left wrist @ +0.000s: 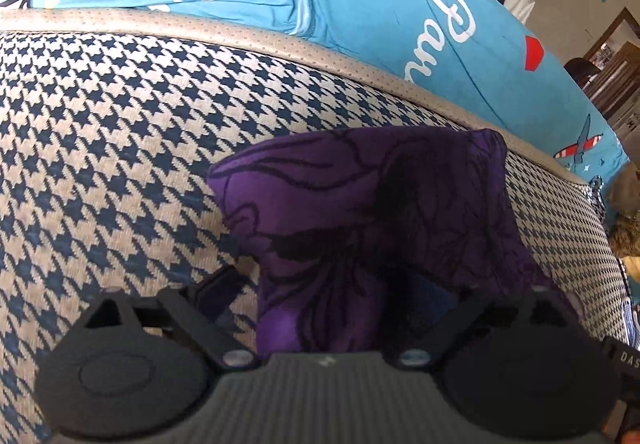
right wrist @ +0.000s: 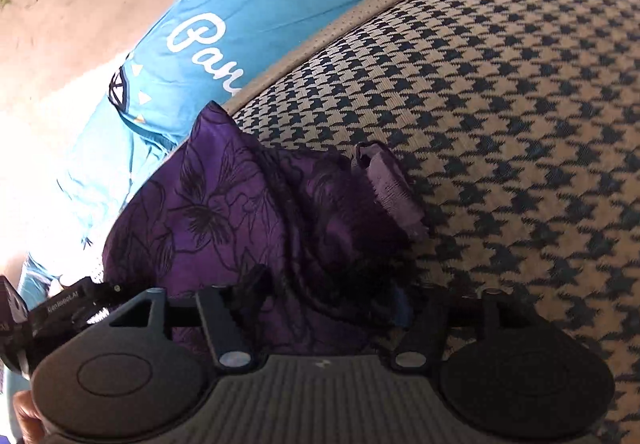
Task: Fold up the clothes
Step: 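Lift the purple top off the cushion with both tools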
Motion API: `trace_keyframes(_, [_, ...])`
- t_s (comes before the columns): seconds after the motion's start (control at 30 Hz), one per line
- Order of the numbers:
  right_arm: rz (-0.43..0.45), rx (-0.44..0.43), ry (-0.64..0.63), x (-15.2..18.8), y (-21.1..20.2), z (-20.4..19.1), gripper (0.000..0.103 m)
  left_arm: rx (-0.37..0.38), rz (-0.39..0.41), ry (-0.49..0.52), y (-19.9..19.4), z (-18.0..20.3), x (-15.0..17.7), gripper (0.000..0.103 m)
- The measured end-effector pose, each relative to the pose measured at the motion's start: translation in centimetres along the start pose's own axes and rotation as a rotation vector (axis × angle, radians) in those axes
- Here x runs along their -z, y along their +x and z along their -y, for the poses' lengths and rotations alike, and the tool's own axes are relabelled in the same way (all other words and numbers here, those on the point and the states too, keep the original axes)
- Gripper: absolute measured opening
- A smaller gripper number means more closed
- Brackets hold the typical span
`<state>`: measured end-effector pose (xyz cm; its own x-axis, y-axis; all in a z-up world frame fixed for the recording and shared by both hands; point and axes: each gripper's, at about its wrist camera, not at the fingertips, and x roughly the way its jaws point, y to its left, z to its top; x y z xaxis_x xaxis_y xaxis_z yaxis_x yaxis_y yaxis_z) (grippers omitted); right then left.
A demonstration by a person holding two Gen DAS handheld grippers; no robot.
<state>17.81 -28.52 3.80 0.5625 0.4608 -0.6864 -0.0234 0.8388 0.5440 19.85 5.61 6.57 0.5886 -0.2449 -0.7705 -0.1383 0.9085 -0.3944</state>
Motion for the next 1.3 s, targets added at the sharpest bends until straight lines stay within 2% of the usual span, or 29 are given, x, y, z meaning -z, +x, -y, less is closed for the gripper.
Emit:
trace_keyframes(0.07, [0.007, -0.009, -0.010, -0.1, 0.4, -0.3, 0.070, 0.011, -0.004, 0.020, 0.5, 0.5, 0.1, 0.099])
trace_keyframes(0.2, [0.033, -0.018, -0.048, 0.0, 1.7, -1.4, 0.070, 0.030, -0.007, 0.051, 1.0, 1.3, 0.3, 0.099])
trace_keyframes(0.27, [0.028, -0.059, -0.053, 0.0, 2.6, -1.8, 0.061, 0.034, 0.002, 0.053, 1.3, 1.6, 0.4, 0.098])
trace_keyframes(0.33, [0.036, -0.064, -0.045, 0.0, 3.2, -2.2, 0.058, 0.028, 0.015, 0.058, 1.5, 1.9, 0.5, 0.093])
trace_keyframes(0.4, [0.044, -0.061, -0.044, 0.0, 3.5, -2.5, 0.046, 0.017, 0.022, 0.068, 1.5, 2.3, 0.6, 0.079])
trace_keyframes(0.43, [0.040, -0.069, -0.041, 0.0, 3.7, -2.6, 0.034, 0.016, 0.025, 0.069, 1.4, 2.4, 0.6, 0.075])
trace_keyframes(0.47, [0.038, -0.075, -0.037, 0.0, 3.8, -2.6, 0.030, 0.010, 0.029, 0.064, 1.3, 2.4, 0.6, 0.067])
trace_keyframes(0.6, [0.070, -0.031, -0.111, 0.1, 3.6, -4.1, 0.024, -0.047, 0.081, 0.086, 0.1, 3.2, 0.8, 0.046])
trace_keyframes(0.67, [0.101, -0.003, -0.172, 0.1, 3.3, -5.5, 0.023, -0.086, 0.117, 0.128, -0.7, 4.0, 1.2, 0.041])
trace_keyframes(0.77, [0.155, 0.016, -0.262, 0.3, 2.3, -7.3, 0.022, -0.138, 0.171, 0.185, -1.8, 5.2, 1.5, 0.039])
trace_keyframes(0.93, [0.238, 0.004, -0.378, 0.5, 0.6, -10.1, 0.021, -0.186, 0.219, 0.174, -3.5, 5.3, 1.1, 0.039])
trace_keyframes(1.3, [0.314, -0.047, -0.466, 1.1, -0.8, -13.9, 0.021, -0.264, 0.286, 0.149, -7.4, 4.4, 0.4, 0.039])
